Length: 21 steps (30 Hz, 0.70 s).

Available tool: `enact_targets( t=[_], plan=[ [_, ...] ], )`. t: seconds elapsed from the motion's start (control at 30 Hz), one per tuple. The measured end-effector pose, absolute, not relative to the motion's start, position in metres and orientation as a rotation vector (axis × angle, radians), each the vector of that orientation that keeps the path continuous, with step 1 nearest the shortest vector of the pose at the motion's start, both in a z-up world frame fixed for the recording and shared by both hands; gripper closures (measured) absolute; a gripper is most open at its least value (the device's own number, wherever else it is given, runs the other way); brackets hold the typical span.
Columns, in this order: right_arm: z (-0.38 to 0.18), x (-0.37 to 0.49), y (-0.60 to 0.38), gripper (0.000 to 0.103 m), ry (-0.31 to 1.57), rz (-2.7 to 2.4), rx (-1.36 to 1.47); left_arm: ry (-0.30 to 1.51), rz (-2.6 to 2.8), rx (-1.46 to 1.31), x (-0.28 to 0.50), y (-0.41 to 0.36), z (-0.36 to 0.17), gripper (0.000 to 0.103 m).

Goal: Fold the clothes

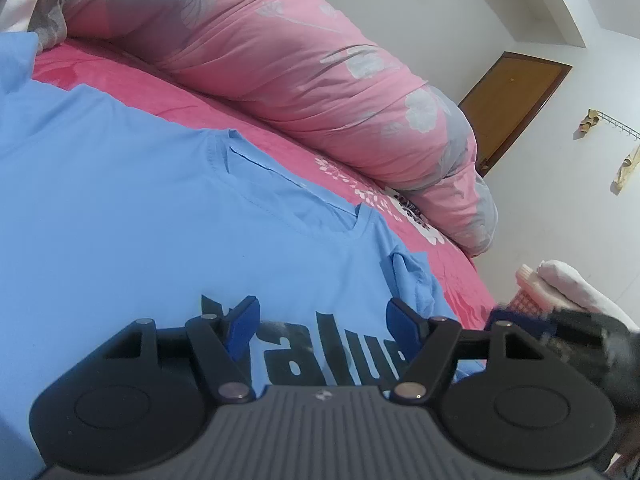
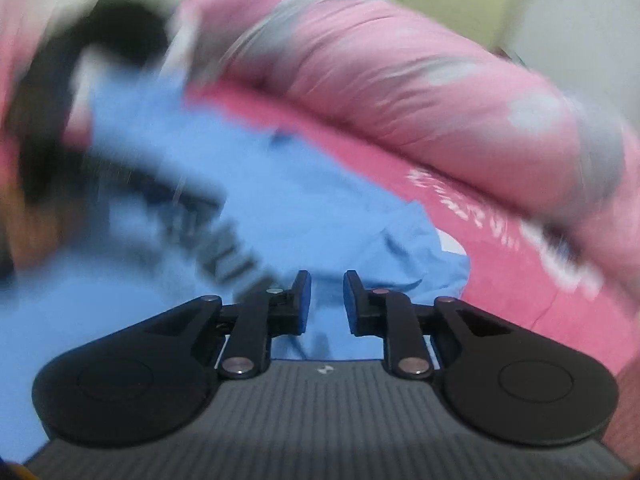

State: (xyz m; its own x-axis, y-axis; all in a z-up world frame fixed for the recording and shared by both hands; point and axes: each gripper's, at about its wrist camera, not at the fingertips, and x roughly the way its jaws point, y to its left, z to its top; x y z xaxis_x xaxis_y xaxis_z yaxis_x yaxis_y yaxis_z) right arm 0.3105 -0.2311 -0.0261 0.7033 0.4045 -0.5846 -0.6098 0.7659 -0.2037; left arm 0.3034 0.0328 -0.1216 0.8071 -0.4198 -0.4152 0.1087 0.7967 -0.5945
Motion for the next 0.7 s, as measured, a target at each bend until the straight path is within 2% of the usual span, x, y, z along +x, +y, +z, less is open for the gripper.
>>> enact_targets(
  t=[0.1,0.33,0.7],
  plan=[
    [-0.034,0.348,-0.24,0.075,0.638,0.5,-0.234,0.565,-0.301,-0.584,0.304,0.032,-0.122,0.032],
    [-0.052,0.436,-0.261,0.074,0.837,0.298,0.163,0.56,-0.308,-0.583,0.304,0.031,-0.124,0.031],
    [-0.033,0.397,-0.269,0.072,0.591,0.591,0.469,0.554,-0.316,-0.599,0.303,0.033,-0.127,0.031]
  ],
)
